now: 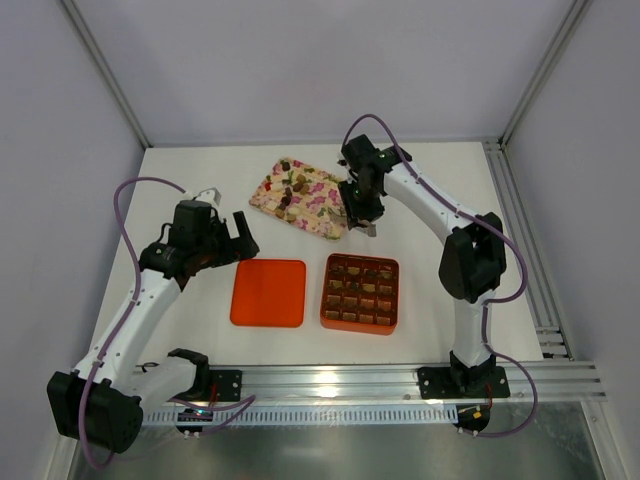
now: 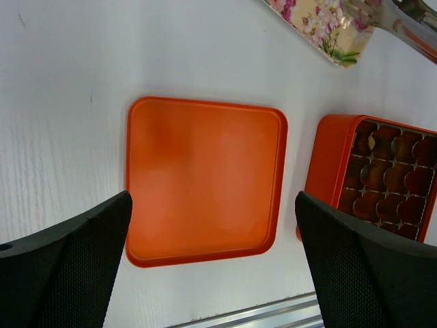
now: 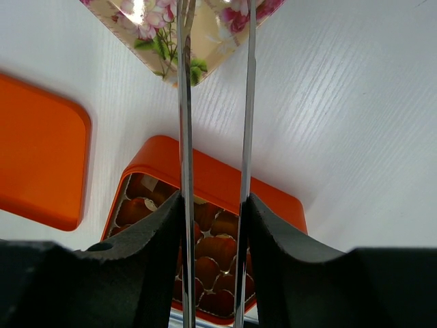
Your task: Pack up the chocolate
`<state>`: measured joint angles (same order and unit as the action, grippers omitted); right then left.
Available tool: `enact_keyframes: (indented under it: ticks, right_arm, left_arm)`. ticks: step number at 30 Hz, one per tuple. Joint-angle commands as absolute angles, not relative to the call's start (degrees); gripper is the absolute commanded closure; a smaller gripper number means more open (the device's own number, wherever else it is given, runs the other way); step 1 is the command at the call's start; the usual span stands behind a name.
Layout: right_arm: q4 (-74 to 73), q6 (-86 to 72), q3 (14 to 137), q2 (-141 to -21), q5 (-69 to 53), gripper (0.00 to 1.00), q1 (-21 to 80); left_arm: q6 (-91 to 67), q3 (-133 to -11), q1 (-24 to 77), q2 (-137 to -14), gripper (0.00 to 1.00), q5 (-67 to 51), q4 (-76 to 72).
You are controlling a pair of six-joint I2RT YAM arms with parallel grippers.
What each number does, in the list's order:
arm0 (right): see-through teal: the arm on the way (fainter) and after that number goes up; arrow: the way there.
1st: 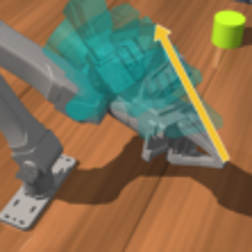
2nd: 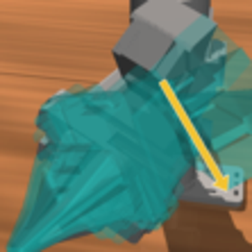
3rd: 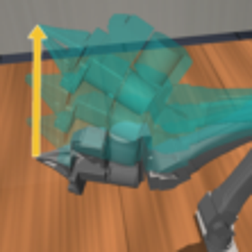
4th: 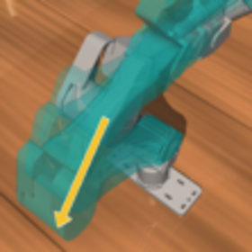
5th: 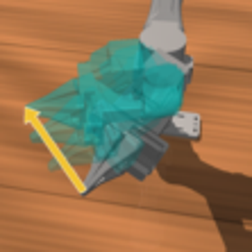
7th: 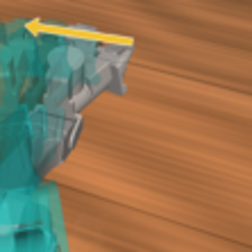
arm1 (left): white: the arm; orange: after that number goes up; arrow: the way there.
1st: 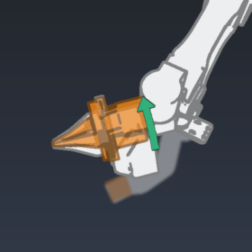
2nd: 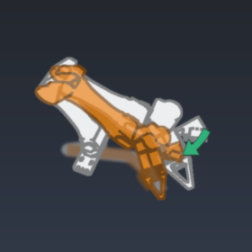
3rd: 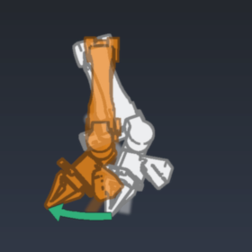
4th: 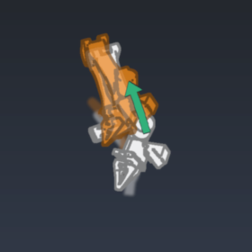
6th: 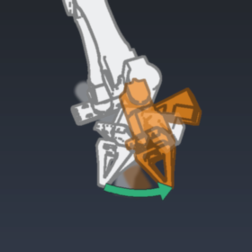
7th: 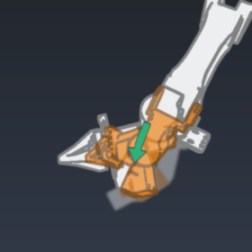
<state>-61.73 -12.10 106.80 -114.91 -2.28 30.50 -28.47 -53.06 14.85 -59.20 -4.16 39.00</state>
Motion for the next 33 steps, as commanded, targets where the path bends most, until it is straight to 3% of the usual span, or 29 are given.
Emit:
enact_keyframes:
  ticks: [1, 16, 33]
  right_arm:
    - [-61.4, -11.5, 106.9, -111.1, -2.5, 0.57, 30.2]
    - [-61.9, -11.2, 108.5, -111.0, -3.0, 0.67, 30.1]
    - [-61.2, -12.0, 109.2, -106.7, -2.9, 0.66, 30.0]
  left_arm:
    - [-28.5, -54.0, 14.5, -59.0, 0.0, -4.5, 37.7]
    - [-28.4, -53.9, 14.6, -59.0, 0.0, -4.3, 37.6]
    - [-28.5, -54.0, 14.5, -59.0, 0.0, -4.3, 37.6]
